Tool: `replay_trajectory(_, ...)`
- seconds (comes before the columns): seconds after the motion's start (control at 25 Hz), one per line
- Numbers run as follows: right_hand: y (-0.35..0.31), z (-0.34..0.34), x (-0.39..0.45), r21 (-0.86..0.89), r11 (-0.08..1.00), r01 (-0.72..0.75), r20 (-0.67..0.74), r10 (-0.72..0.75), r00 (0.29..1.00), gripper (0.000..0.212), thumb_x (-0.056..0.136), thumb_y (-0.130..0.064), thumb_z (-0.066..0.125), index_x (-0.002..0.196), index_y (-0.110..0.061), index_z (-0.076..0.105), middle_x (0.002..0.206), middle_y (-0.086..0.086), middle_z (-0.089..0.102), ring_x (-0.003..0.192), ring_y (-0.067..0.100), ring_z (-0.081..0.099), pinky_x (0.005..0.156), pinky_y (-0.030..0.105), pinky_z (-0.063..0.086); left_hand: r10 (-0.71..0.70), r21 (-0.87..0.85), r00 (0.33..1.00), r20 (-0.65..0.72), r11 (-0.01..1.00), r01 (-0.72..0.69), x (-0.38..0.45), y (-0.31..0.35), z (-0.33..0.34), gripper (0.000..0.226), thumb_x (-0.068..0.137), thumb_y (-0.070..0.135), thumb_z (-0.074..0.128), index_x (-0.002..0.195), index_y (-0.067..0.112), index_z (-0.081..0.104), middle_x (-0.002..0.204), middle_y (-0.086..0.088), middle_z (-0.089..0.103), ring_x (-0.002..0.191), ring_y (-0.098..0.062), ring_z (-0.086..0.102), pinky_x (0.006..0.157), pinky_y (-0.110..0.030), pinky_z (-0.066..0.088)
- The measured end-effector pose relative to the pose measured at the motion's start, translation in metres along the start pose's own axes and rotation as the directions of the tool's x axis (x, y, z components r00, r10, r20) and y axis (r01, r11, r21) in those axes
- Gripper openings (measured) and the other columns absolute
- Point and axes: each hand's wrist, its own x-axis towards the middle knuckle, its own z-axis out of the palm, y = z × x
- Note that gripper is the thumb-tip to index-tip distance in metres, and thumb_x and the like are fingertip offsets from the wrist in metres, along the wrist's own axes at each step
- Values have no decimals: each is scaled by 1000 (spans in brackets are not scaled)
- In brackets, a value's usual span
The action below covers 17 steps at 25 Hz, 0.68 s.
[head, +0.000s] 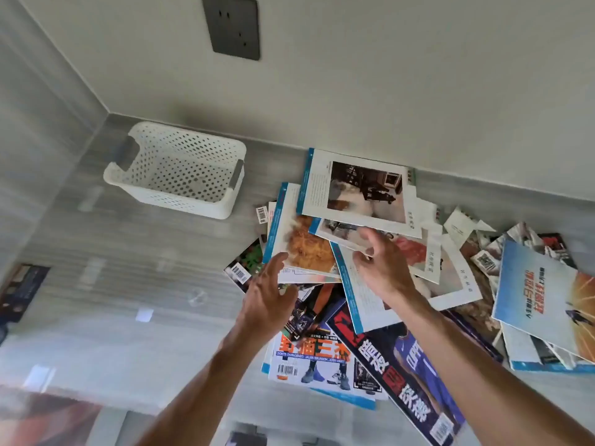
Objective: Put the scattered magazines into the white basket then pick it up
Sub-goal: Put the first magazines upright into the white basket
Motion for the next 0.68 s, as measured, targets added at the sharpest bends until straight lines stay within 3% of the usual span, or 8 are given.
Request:
replay_trajectory(0.08, 10, 3, 31, -277, 961, 7, 130, 30, 991, 80, 91, -36, 63, 154, -14, 18, 165, 9, 15, 147, 30, 28, 115, 45, 30, -9, -23, 997, -82, 1000, 8, 2, -8, -5, 59, 82, 29, 48, 140, 22, 41, 138, -6, 57, 125, -22, 52, 102, -41, 45)
replay_trajectory(0.16, 17, 5, 50, -437, 899, 19, 216, 84, 973, 98, 89, -55, 59, 156, -15, 0, 167, 8, -4, 152, 31, 6, 119, 54, 18, 21, 2, 996, -85, 1000, -21, -1, -15, -12, 57, 82, 29, 47, 139, 23, 43, 136, -3, 59, 122, -20, 54, 101, -46, 47)
replay_trajectory(0.2, 21, 8, 52, -479, 877, 33, 213, 79, 974, 100, 87, -62, 57, 156, -15, 2, 166, 8, 1, 152, 31, 10, 118, 55, 20, 27, 9, 996, -82, 1000, -26, 1, -17, -13, 54, 84, 26, 48, 138, 21, 45, 136, -3, 59, 122, -20, 54, 100, -47, 47)
replay_trajectory(0.28, 29, 13, 36, -567, 816, 109, 138, -36, 990, 94, 84, -65, 57, 154, -17, 17, 160, 8, 25, 141, 31, 34, 109, 54, 35, 47, 27, 991, -121, 999, -44, 5, -15, -9, 48, 88, 15, 53, 136, 16, 48, 135, -6, 59, 122, -23, 54, 100, -48, 48)
replay_trajectory(0.4, 31, 13, 8, -658, 705, 264, 87, -277, 957, 62, 82, -41, 72, 133, -12, 51, 128, 9, 58, 101, 27, 63, 85, 45, 52, 143, 106, 974, -175, 986, -125, 11, -1, -1, 43, 87, 4, 55, 129, 12, 53, 132, -6, 58, 123, -22, 53, 100, -46, 49)
replay_trajectory(0.52, 19, 13, -15, -708, 618, 342, 90, -401, 911, 39, 64, -9, 85, 100, -3, 69, 90, 11, 67, 74, 27, 65, 72, 43, 57, 244, 174, 955, -169, 961, -215, 21, 13, -1, 43, 82, 1, 58, 124, 14, 55, 129, -4, 60, 118, -21, 55, 100, -46, 48)
replay_trajectory(0.6, 6, 3, -20, -701, 600, 386, 50, -498, 866, 34, 63, -2, 82, 95, -4, 69, 87, 10, 66, 76, 28, 63, 76, 42, 55, 334, 313, 935, -115, 906, -285, 26, 18, -3, 49, 80, 6, 62, 127, 17, 52, 132, -5, 59, 122, -23, 55, 104, -49, 45)
replay_trajectory(0.68, -16, -11, -23, -659, 579, 480, 37, -613, 790, 38, 66, -2, 75, 102, -8, 66, 89, 5, 61, 81, 27, 58, 82, 40, 45, 426, 510, 904, -15, 781, -359, 32, 27, -9, 58, 80, 13, 66, 134, 21, 49, 139, -4, 55, 131, -22, 50, 113, -54, 35)
